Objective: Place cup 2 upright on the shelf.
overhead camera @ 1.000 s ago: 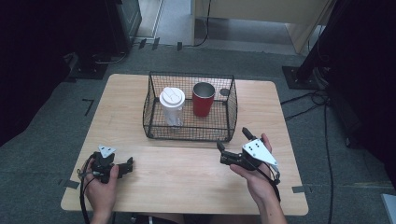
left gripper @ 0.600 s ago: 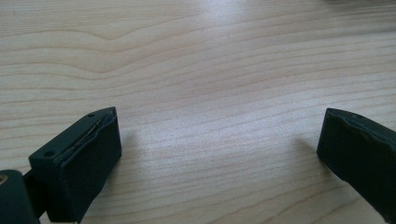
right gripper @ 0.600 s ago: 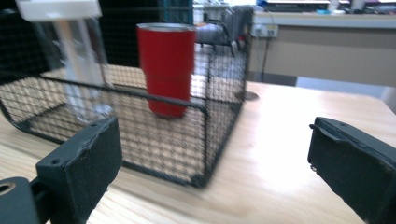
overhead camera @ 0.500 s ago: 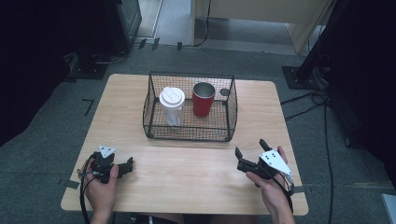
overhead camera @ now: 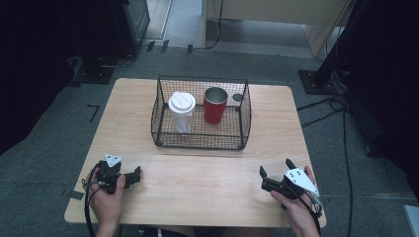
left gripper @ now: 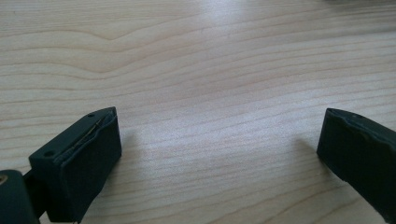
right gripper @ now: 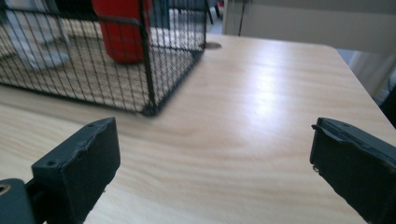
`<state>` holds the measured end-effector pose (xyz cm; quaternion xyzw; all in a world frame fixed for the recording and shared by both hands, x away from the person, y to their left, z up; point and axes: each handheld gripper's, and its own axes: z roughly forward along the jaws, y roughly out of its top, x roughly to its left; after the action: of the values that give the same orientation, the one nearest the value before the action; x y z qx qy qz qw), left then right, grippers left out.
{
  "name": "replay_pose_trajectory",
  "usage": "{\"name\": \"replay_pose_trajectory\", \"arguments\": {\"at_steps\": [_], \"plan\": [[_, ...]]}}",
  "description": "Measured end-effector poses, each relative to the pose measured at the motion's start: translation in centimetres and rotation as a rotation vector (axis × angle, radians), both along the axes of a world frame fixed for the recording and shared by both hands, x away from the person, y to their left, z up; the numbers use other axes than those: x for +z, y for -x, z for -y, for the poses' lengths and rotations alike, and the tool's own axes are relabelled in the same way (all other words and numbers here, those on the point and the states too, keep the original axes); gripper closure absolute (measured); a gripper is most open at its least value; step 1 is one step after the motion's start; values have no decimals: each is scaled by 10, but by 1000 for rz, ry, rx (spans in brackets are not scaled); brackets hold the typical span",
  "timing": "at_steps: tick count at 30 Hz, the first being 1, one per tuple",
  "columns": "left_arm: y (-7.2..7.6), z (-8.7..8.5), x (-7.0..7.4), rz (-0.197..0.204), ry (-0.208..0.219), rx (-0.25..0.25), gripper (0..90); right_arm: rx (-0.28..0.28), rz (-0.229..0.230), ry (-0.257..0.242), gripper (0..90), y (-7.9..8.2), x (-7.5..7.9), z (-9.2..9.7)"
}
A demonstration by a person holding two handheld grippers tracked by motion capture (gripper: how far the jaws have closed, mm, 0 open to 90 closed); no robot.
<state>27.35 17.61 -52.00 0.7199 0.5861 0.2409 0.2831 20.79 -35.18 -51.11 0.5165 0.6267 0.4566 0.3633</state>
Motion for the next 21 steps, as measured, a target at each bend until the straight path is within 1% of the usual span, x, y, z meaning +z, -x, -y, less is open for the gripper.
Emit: {"name": "replay_pose_trajectory", "arguments": {"at_steps": [2,4,6,9,10,12,13,14,15,18,19,21], "plan": [[0,0,0,0,0,0,4,-2,-27,17,4,2,-4,3],[0,0,0,-1,0,0,4,0,-44,30,3,5,-7,6],[0,0,0,0,1,0,4,-10,-70,45,3,7,-9,10],[0,0,0,0,1,1,4,-18,-76,38,1,10,-9,16],[0,0,0,0,1,1,5,-23,-83,47,1,10,-9,18],[0,0,0,0,1,1,4,-43,-110,80,1,11,-10,23],[0,0,0,-1,2,1,4,-49,-120,89,1,12,-10,26],[0,0,0,-1,1,0,5,-54,-132,87,1,12,-10,29],[0,0,0,0,2,2,5,-66,-150,80,1,13,-10,31],[0,0,0,-1,1,1,4,-95,-224,60,0,15,-11,40],[0,0,0,-1,2,1,4,-110,-260,55,0,16,-12,42],[0,0,0,0,2,2,4,-132,-331,63,1,18,-14,49]]}}
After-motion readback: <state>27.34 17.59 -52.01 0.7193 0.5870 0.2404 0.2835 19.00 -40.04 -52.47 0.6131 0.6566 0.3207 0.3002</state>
